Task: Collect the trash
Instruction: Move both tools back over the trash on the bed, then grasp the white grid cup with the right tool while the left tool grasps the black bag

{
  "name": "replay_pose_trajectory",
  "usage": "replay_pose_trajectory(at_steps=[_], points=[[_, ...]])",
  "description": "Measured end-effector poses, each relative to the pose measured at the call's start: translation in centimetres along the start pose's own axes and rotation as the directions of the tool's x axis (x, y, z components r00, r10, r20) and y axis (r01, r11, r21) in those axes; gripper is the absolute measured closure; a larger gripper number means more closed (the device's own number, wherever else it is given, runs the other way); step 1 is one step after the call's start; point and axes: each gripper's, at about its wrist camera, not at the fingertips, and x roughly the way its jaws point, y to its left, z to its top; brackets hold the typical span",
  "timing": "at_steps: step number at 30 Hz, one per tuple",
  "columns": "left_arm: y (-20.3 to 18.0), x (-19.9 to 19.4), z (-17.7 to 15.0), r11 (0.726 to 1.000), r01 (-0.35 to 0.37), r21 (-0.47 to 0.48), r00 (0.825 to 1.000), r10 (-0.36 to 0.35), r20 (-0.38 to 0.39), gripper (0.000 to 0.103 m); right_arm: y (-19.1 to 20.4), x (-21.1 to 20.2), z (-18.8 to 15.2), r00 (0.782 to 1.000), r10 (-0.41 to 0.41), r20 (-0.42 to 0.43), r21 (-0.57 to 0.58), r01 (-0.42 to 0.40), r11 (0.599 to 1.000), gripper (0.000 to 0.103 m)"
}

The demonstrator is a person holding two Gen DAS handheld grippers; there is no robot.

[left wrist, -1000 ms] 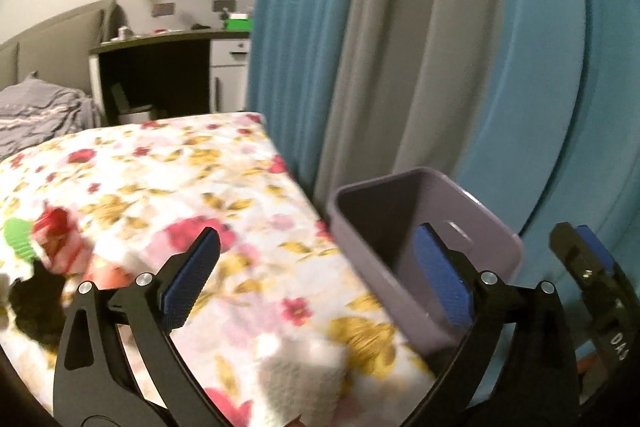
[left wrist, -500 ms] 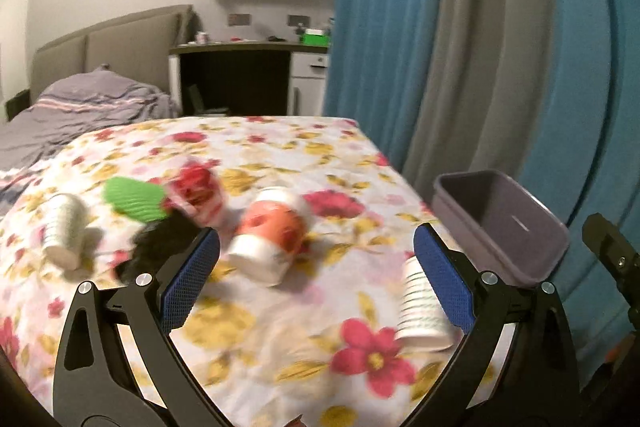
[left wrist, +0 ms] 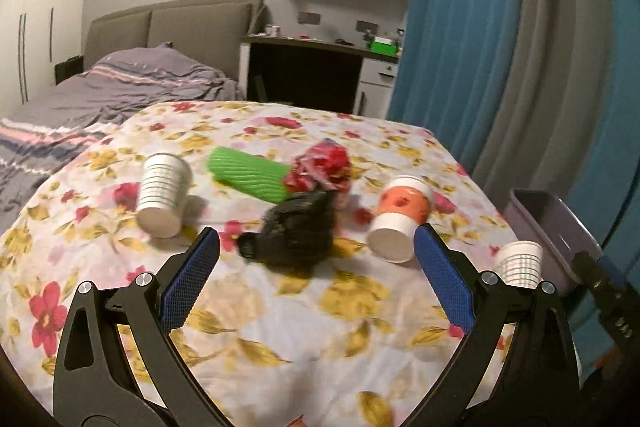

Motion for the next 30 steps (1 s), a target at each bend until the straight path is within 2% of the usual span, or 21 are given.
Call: replay_pose_trajectory(at_steps=[5,13,18,24,30], points=[[1.7,-0.2,0.1,1.0,-0.022,-0.014,1.0,0.022,0.015,0.007,0.1,2.3,-0.7,0.998,-0.019,-0.065,0.024,0.02,0.999,0.019],[3.0,0.1,0.2,1.0,-0.006,-0.02,1.0,0.006,0.016,0.007,0.2,5.0,-0.9,0.988,-0.041,-0.146,0.046,0.049,0.998,0.026],[3.4,1.1,0.5,1.0,0.013,-0.019,1.0,-0.013,0.002,0.007,0.1,6.3,-0.8,0.98,-0.043,-0.192,0.063,0.056,0.996,0.035],[3.3,2.3,0.5,1.0,0.029,-0.003,0.999,-0.029,-0.029,0.007,-0.1,7.3,-0.9,0.973,-0.036,-0.23,0.08,0.056,0.995,0.043],[2.9,3.4,0.3,0.999,0.049,0.001,0.997,-0.049,-0.06,0.007,0.0,7.3,-0.9,0.972,-0.038,-0.231,0.062,0.053,0.997,0.045]])
